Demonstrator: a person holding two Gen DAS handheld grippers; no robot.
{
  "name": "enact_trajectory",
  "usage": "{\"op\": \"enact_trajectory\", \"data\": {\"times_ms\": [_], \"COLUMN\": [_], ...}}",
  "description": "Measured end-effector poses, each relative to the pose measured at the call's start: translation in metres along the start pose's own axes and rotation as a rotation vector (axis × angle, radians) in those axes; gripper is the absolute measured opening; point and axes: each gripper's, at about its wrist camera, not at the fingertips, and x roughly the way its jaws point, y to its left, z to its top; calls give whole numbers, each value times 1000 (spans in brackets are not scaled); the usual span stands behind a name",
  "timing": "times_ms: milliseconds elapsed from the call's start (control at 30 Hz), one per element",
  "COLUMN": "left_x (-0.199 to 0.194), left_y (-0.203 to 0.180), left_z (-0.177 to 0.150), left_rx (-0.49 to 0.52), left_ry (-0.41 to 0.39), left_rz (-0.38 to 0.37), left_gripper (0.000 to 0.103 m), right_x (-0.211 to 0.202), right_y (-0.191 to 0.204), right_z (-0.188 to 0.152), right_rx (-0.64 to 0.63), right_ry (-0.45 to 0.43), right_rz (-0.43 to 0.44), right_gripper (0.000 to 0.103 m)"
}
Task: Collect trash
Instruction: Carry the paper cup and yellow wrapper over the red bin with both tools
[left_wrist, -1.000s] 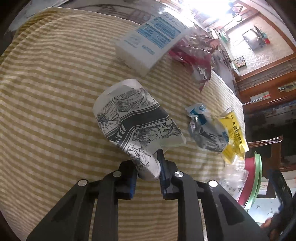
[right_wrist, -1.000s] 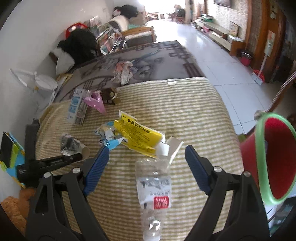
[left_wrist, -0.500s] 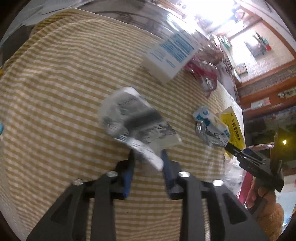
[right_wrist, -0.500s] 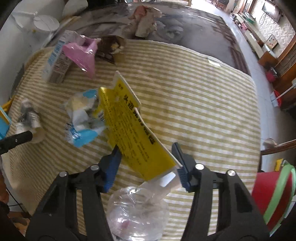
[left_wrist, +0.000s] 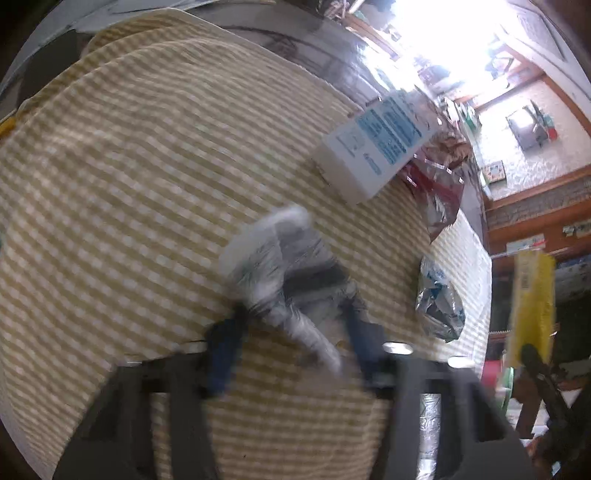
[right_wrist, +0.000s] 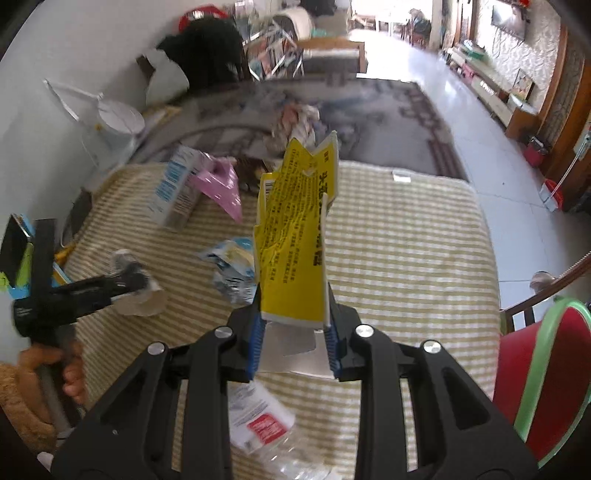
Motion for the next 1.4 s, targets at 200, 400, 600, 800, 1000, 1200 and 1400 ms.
{"op": "enact_trajectory", "data": {"times_ms": [200, 400, 600, 800, 1000, 1200, 1400], "left_x": [1, -13, -38, -55, -63, -67, -73], "left_y": [-19, -48, -95, -138, -171, -202, -228], "left_z": [1, -9, -27, -45, -68, -94, -116], "left_rx": [66, 176, 301, 382, 436, 454, 470], "left_ry": [-11, -41, -117, -166, -210, -260, -304], "left_rz": [35, 76, 62, 25, 21, 9, 2], "left_gripper": [17, 17, 17, 17, 17, 17, 17], "right_x": [-25, -45, -67, -90, -108, -120, -132], "right_y": [9, 1, -22, -43, -65, -91, -111], "right_z": [-9, -26, -47, -58, -70, -75, -75], "right_rx": [36, 103, 158, 167, 154, 141, 110], "right_ry": [-78, -132, -172, -206, -225, -235, -259], "right_rz": [7, 0, -14, -24, -32, -27, -12], "right_gripper": [28, 28, 28, 28, 28, 28, 28]}}
